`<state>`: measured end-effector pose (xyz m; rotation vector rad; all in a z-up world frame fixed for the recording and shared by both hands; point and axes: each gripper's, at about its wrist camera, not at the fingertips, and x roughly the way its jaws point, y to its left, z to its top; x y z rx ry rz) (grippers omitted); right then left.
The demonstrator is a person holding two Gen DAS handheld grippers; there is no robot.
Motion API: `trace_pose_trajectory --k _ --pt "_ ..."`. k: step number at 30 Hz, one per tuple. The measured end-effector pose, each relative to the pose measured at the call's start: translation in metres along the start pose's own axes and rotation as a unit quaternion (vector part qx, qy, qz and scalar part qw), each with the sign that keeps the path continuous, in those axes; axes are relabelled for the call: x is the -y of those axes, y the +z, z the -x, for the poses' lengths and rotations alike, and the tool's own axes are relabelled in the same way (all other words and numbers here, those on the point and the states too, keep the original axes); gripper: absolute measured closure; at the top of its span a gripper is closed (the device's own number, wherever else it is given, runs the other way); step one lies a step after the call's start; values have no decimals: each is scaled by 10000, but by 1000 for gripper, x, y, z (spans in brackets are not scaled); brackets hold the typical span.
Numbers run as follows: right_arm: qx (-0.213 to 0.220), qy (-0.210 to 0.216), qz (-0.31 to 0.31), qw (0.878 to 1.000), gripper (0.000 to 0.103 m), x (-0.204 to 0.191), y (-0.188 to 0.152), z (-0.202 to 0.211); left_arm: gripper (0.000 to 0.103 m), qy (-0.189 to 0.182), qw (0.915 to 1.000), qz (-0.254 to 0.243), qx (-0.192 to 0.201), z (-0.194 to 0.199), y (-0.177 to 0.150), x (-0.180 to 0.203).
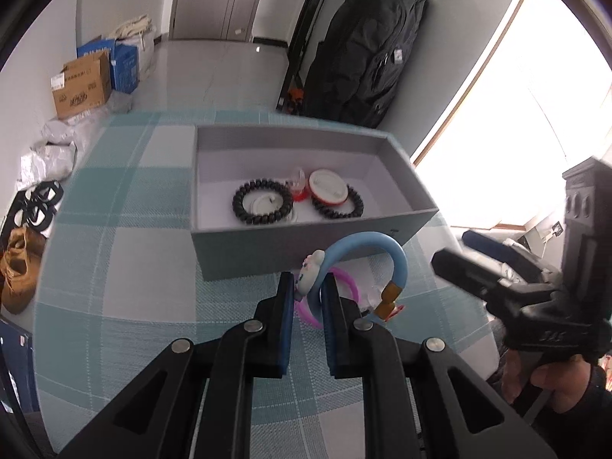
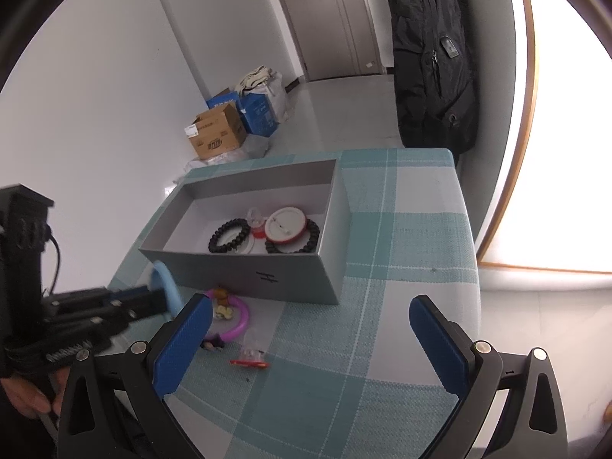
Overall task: Organize jewelry
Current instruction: 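Carry the blue ring over the gray box with the left tool, then lower the blue ring into the box with the left tool while the right tool drops the red-capped item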
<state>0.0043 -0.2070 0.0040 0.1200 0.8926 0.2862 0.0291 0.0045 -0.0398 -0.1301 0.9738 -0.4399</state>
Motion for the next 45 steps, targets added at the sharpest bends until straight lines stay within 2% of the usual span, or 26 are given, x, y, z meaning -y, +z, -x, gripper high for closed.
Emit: trace_pose_trajectory --k 10,13,23,26,29,40,45 --pt "-263 131 371 9989 0 -16 -17 -4 93 -55 9968 463 647 35 13 -20" --pt "-350 153 690 9969 6 -29 -21 -9 93 -43 9952 571 788 40 16 -25" --pt "-757 114 1235 9894 43 -49 -33 -33 93 -152 9917 915 888 48 16 -44" --pt "-816 94 1318 9879 64 -52 -36 -36 93 -153 9916 890 929 50 15 -45" --pt "-803 39 1368 9873 78 -54 -36 -36 94 -120 9919 879 913 50 15 -45" --pt "-474 25 1110 9927 79 -47 -27 -23 94 -121 9924 826 901 49 14 -45" --pt "-187 171 1010 9946 79 -47 -19 -10 94 -84 9923 814 927 49 14 -44"
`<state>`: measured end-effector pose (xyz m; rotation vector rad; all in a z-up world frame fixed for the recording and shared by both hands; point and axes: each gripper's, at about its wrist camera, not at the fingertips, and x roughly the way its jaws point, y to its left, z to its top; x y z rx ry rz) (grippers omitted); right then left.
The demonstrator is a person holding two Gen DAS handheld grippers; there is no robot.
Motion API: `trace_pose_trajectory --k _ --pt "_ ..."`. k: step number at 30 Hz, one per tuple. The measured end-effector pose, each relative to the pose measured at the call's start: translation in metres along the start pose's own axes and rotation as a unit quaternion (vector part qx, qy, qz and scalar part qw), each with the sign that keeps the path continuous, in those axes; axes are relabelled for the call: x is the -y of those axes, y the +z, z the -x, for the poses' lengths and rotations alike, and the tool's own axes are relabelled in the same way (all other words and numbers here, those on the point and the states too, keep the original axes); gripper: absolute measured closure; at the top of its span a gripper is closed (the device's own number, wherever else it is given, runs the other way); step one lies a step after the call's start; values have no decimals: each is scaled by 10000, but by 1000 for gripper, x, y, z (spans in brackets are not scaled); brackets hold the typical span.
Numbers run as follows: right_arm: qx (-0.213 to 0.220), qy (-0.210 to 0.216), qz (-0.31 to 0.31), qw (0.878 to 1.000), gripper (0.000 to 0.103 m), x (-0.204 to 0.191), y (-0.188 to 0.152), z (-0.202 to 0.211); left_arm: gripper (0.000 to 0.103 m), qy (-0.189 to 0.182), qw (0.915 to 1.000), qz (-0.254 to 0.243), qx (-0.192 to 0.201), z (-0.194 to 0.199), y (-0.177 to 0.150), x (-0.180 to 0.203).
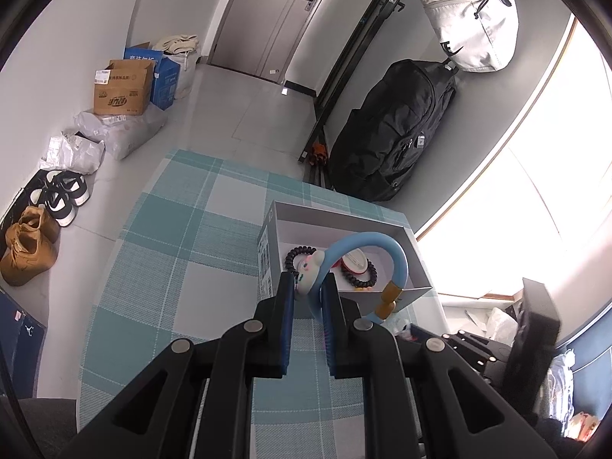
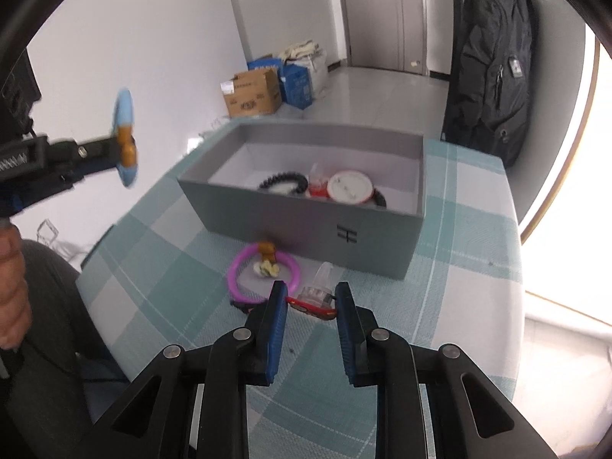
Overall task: Organize jewelry
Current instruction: 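Lower the blue ring into the box with the left tool while the right tool drops the red-capped item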
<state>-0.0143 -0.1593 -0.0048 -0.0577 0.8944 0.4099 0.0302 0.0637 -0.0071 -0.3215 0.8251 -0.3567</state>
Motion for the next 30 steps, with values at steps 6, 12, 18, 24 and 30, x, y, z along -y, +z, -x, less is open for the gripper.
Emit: trace_pose_trajectory --k 6,12,18,24,30 --pt "519 196 -120 9984 79 -2 14 19 93 66 10000 7 54 -2 1 1" --pt "844 419 -240 9953 79 -2 29 26 93 144 9999 -14 50 -11 7 4" --pt "975 596 -266 9931 79 0 48 22 93 259 9996 -119 -31 -25 14 11" --pt "957 723 -416 9919 79 11 63 10 93 283 9993 -219 -47 -40 25 17" --pt "870 757 -615 9914 79 29 75 -4 93 155 9995 -60 -258 -58 35 15"
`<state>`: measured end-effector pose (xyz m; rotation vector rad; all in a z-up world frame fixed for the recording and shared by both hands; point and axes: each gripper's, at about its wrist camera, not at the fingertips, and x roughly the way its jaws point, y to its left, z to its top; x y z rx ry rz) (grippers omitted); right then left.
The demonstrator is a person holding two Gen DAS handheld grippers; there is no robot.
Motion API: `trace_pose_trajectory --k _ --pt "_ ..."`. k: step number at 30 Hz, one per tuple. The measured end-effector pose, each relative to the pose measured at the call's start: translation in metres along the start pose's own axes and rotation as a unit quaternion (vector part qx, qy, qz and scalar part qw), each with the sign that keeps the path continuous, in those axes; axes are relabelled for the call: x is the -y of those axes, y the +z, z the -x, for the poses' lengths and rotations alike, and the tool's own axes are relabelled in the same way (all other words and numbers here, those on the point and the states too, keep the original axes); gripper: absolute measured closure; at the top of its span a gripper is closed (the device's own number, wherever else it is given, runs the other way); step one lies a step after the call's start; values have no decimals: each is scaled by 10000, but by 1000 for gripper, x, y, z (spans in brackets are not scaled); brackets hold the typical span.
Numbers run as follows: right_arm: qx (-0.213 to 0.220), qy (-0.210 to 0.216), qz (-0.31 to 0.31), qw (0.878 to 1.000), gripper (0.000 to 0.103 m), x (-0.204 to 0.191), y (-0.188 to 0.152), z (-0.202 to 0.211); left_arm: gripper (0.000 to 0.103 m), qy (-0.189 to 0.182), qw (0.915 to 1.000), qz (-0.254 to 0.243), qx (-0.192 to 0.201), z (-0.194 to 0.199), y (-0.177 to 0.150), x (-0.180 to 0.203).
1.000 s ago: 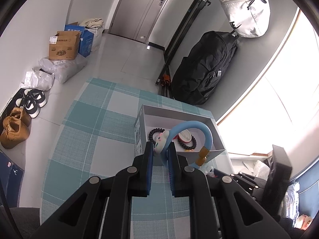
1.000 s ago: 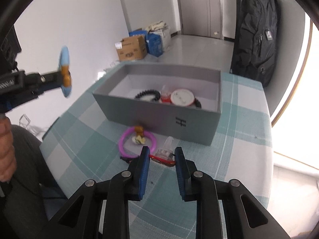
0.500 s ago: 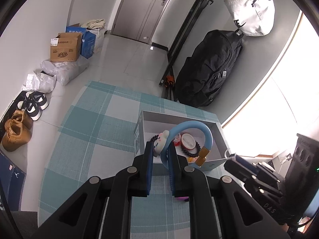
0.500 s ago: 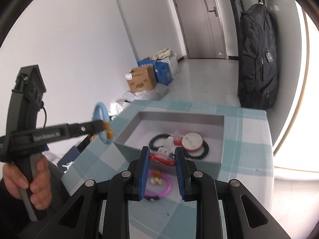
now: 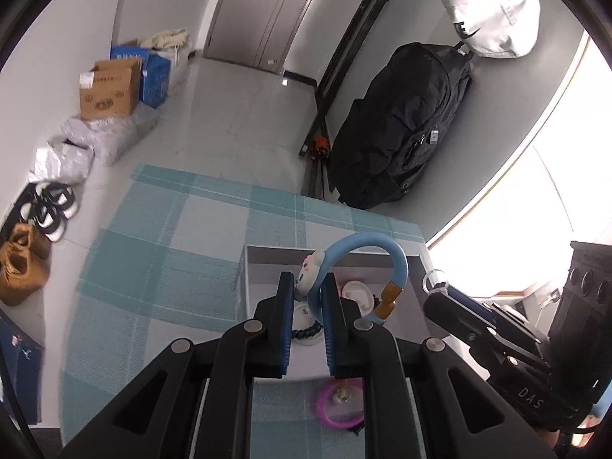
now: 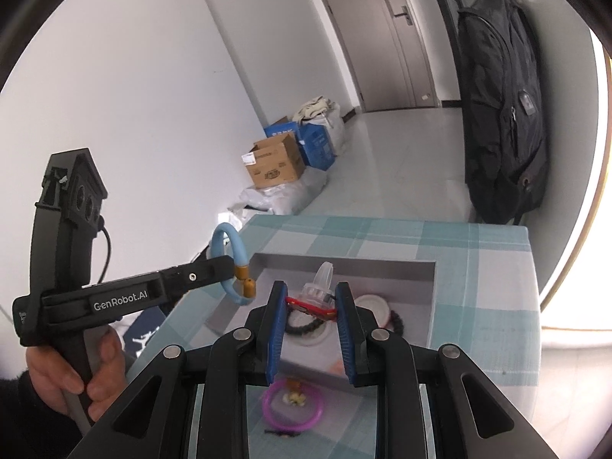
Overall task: Organize jewelry
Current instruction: 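Lower the blue ring into the box with the left tool while the right tool drops the red-capped item, then withdraw the left tool and lower it onto the pink ring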
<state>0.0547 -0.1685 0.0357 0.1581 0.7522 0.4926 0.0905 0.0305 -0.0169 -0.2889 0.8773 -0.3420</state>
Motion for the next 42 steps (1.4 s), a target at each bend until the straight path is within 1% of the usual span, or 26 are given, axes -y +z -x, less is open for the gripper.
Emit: trace_pose_trajectory --k 10,14,18,21,24,26,27,28,29,30,31,32,33,34,36,38,42 --pt "-117 -60 -231 9996 79 20 6 -14 93 83 9996 -231 -172 -13 5 4" --pt "-145 -58 -331 9993 78 24 6 -15 93 189 9990 -332 -245 -20 5 10" --pt "-224 -22 -390 9990 78 26 3 -16 93 184 9991 -230 -316 -25 4 7" --pt "-228 -60 -308 9993 78 23 3 -16 93 171 9991 -182 -329 -25 4 6" --pt "-232 -119 -302 9992 77 23 2 -16 93 124 9992 -205 -325 -25 5 9" --pt "-213 -177 -305 9992 76 23 2 -16 93 -13 9991 -192 -367 -26 5 10" --pt "-207 -182 -317 9991 76 24 2 -15 92 -102 9990 -162 -403 -27 6 11" --pt "-189 -188 -336 9991 76 24 3 -15 88 -262 9984 -114 -479 -28 6 11" --pt "-170 -194 -353 9990 66 25 4 -14 82 -371 9978 -87 -534 -29 7 11" --pt "-123 -195 -379 9990 47 26 4 -12 61 -371 9975 -95 -600 -30 7 12" --pt "-22 -189 -400 9990 38 26 5 -8 49 -291 9979 -126 -567 -29 6 13" --pt "68 -188 -403 9990 28 27 5 -5 49 -280 9985 -130 -458 -26 6 13" --pt "153 -190 -386 9990 28 27 6 -1 49 -307 9989 -140 -330 -21 6 13" --pt "221 -203 -356 9989 27 26 7 2 48 -334 9988 -141 -324 -20 7 13" --pt "309 -224 -353 9986 18 27 7 7 47 -358 9985 -105 -393 -20 7 12" --pt "334 -216 -385 9985 15 28 7 9 47 -300 9988 -57 -386 -19 6 10" --pt "319 -266 -308 9987 14 25 6 11 47 -139 9991 -171 -361 -17 3 13"
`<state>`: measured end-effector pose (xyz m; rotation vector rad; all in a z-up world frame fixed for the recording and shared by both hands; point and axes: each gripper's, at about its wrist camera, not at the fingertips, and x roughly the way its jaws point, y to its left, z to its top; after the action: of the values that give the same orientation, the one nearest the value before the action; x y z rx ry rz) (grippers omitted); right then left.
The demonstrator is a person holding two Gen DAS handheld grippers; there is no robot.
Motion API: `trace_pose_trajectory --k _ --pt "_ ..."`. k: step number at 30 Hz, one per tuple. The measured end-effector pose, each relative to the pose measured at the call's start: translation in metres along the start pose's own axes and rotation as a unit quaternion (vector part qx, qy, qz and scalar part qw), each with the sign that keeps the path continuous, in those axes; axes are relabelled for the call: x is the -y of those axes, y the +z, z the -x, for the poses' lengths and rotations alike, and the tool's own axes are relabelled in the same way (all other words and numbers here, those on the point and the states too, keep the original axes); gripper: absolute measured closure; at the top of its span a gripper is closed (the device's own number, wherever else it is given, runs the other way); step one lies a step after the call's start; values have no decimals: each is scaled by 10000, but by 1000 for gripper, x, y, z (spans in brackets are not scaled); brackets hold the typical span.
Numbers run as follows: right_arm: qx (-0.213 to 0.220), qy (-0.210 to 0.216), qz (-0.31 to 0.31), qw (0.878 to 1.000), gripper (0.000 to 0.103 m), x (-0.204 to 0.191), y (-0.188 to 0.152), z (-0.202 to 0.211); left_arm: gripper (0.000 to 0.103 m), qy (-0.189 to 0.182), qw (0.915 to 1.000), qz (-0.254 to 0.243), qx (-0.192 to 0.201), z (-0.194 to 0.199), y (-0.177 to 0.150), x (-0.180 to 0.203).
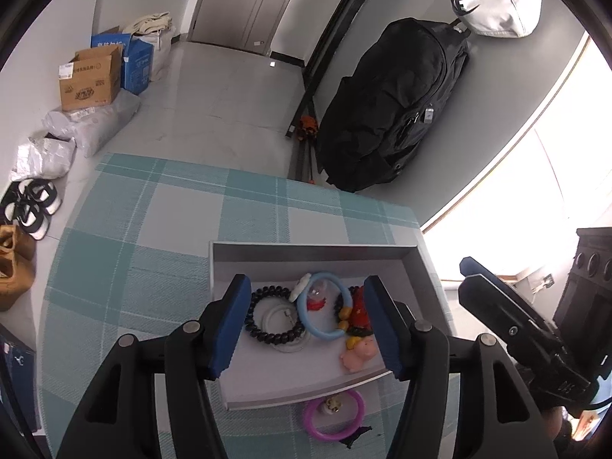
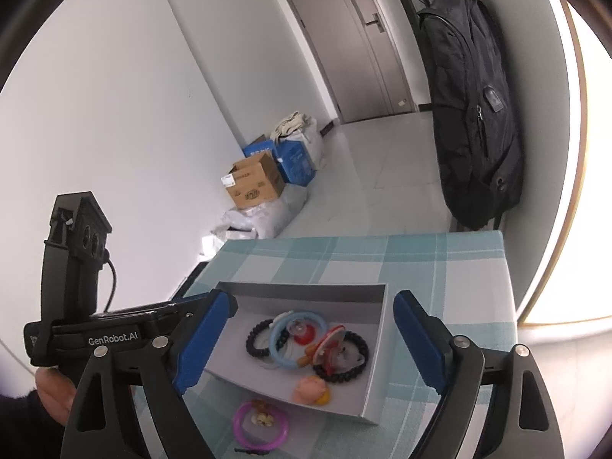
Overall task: Organize jewelry
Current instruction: 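Withdraw the left tool and lower it onto the pink ring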
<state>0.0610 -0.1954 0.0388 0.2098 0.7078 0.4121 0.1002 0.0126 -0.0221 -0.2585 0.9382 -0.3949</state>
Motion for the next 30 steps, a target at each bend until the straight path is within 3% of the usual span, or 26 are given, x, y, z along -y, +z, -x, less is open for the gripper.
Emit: trace_pose_trajectory --k 12,21,26,27,30 --pt "181 -244 267 9992 0 -10 -12 15 46 283 9993 -171 187 18 -19 8" --pt "121 -403 241 9988 0 -11 -26 27 46 471 9981 -366 150 31 -41 16" --pt "2 -437 217 9988 0 -11 -35 31 45 309 9986 -435 48 36 -52 20" --pt "-15 -450 209 9988 0 -11 -36 31 45 291 9985 -473 21 36 -54 21" --pt "-64 -466 129 9988 0 -9 -41 34 28 147 9979 -589 -238 28 -62 24"
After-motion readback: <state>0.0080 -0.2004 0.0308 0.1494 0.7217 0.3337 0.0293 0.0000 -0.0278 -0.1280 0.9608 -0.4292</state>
